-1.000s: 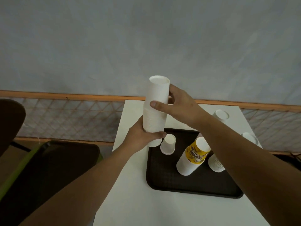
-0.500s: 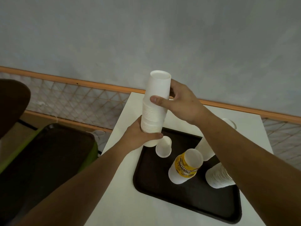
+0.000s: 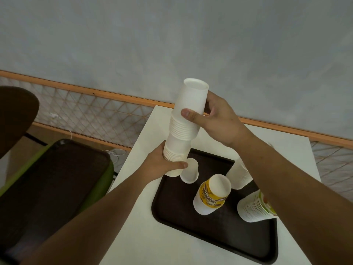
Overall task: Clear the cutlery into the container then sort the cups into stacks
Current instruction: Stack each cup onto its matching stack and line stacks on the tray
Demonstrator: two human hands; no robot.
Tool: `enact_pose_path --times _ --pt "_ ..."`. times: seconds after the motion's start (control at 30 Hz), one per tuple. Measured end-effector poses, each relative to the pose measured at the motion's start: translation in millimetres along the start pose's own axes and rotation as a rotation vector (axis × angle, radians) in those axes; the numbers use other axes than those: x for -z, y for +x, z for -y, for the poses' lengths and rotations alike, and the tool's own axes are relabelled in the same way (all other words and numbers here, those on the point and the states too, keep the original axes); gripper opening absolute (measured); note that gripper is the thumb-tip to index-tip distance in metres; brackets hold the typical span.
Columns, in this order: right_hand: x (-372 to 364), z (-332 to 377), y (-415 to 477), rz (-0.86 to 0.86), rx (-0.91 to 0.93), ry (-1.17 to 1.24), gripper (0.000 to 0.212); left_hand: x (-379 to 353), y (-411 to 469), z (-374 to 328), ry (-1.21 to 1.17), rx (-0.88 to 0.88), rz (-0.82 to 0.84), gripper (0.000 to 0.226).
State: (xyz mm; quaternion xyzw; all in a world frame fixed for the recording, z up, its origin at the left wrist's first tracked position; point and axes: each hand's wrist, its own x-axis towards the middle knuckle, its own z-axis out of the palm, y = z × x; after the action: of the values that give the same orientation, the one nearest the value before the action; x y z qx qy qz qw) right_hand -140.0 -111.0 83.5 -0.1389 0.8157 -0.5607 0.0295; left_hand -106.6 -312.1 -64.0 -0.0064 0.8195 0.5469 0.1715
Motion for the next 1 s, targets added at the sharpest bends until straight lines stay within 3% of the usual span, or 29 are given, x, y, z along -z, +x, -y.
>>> enact_pose_path --times 0.27,0.7,0.83,1.0 --pt "-15 -7 -4 0.010 -0.018 -0.037 0.069 3 -4 0 -0.007 -0.001 0.003 0.097" --pt "10 -5 -8 -0.160 -0.115 0.401 0.061 8 -16 32 0.007 0.077 0.003 0.094" --pt "9 -16 -17 -0.209 -0.158 0.394 0.064 6 -23 45 -0.002 0.086 -0.008 0.096" --pt "2 -33 -22 -0.233 -0.189 0.295 0.051 8 -30 62 -0.020 0.095 -0.027 0.102"
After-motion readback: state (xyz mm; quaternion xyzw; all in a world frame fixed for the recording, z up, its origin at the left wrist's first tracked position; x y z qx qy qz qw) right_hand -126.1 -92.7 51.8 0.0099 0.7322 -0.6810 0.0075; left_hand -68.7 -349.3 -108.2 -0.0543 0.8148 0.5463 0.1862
